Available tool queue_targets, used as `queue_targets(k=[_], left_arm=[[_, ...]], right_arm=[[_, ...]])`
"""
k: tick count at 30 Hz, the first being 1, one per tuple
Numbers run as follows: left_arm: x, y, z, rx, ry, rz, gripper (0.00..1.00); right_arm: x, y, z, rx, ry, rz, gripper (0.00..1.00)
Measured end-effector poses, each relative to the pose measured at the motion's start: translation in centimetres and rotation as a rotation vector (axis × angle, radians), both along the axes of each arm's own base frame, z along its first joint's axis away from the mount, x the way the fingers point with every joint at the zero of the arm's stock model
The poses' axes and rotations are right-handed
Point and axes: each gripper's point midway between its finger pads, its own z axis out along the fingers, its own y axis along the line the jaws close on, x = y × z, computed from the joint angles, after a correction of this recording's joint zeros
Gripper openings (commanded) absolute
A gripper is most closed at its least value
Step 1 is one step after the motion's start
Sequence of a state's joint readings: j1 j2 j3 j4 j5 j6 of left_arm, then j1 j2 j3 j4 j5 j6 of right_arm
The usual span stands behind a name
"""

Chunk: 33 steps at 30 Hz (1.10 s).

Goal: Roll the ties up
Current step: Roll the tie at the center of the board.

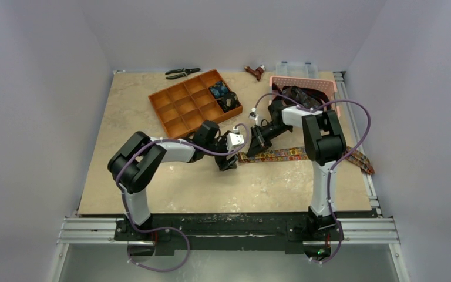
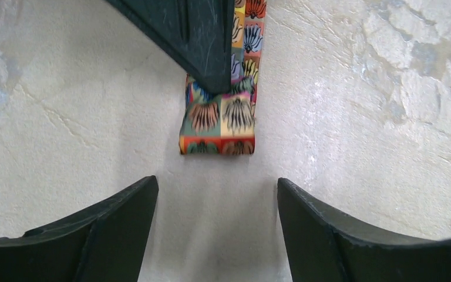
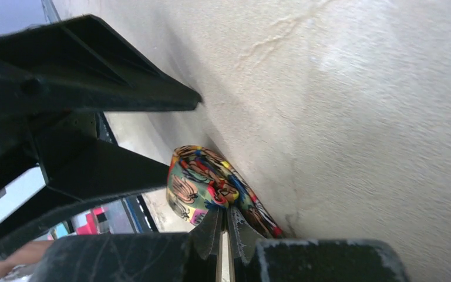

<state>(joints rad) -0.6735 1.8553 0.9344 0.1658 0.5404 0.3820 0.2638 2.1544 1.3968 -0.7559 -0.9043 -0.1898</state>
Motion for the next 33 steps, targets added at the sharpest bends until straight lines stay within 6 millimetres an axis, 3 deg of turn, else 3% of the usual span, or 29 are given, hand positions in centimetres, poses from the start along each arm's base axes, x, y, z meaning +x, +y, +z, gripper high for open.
queue_targets(k=[4,10,19,22,26,33], left_arm=[[-0.3,0.3,0.2,-0.072,0.032,-0.002,0.77],[-0.3,-1.5,0.4,-0.157,0.070,0.001,0.75],[0.0,-4.5,0.2,-0.193,0.047,0.010,0.40],[0.5,-4.3,0.0,-0.164,0.003,0.026,0.30],[0.2,-3.6,0.0,-0.108,-0.044,0.018,0.28],[-0.3,-2.7,-0.2,-0.047,-0.069,0.005,0.29]], right_arm=[[0.0,-0.5,-0.3,0.001,0.011,-0.007,0.00],[-0.1,-0.6,-0.6,0.007,0.001,-0.004,0.00],[-0.1,-0.4,-0.4,0.020,-0.025,-0.018,0.00],[-0.1,-0.2,-0.3,0.033,-0.025,-0.018,0.18],[-0.4,0.0,0.2,0.053,-0.011,-0.014,0.34],[-1.4,0.2,1.3,0.084,0.033,-0.003,0.38]])
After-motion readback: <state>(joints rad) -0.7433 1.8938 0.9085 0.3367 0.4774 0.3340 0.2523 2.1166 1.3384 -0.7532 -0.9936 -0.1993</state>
